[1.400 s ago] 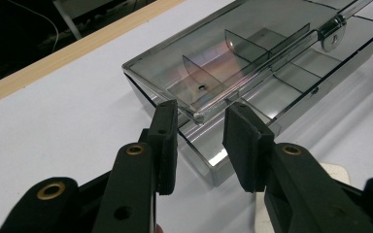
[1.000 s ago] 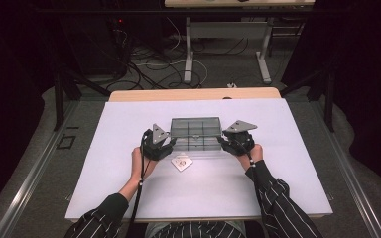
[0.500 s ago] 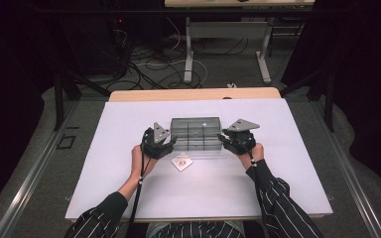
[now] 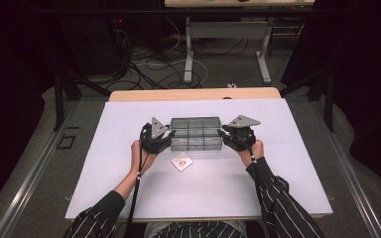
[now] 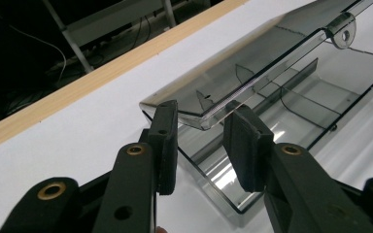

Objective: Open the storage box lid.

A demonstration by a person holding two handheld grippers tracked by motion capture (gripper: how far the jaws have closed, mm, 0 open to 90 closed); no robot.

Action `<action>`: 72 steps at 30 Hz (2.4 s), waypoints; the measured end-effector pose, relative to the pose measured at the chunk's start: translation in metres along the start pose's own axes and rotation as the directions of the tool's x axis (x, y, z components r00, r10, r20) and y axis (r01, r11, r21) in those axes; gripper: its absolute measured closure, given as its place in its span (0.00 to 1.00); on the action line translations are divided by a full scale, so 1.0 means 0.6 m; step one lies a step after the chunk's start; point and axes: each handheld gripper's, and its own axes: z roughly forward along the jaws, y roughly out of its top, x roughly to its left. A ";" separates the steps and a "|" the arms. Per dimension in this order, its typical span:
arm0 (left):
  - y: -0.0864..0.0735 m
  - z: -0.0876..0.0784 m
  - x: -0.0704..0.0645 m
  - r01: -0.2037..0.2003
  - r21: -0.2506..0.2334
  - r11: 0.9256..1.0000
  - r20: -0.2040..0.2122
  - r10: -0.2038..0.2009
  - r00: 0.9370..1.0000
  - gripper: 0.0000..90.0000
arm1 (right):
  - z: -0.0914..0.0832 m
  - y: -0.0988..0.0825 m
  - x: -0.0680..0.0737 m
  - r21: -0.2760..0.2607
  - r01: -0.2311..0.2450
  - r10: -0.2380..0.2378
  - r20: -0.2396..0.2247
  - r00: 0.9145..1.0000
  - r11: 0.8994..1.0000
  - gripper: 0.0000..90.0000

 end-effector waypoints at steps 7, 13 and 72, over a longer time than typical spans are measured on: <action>0.012 0.001 0.012 0.024 -0.014 1.000 0.015 -0.024 1.000 0.76 | 0.000 0.007 -0.008 -0.021 -0.027 0.027 -0.005 1.000 0.999 0.80; 0.019 0.004 0.022 0.064 -0.043 0.997 0.027 -0.062 0.998 0.77 | 0.000 0.017 -0.015 -0.036 -0.044 0.044 -0.002 0.999 0.998 0.82; 0.009 0.096 0.074 0.188 -0.004 0.982 0.011 -0.188 0.982 0.89 | 0.097 0.017 -0.055 -0.030 -0.157 0.158 0.077 0.984 0.987 0.89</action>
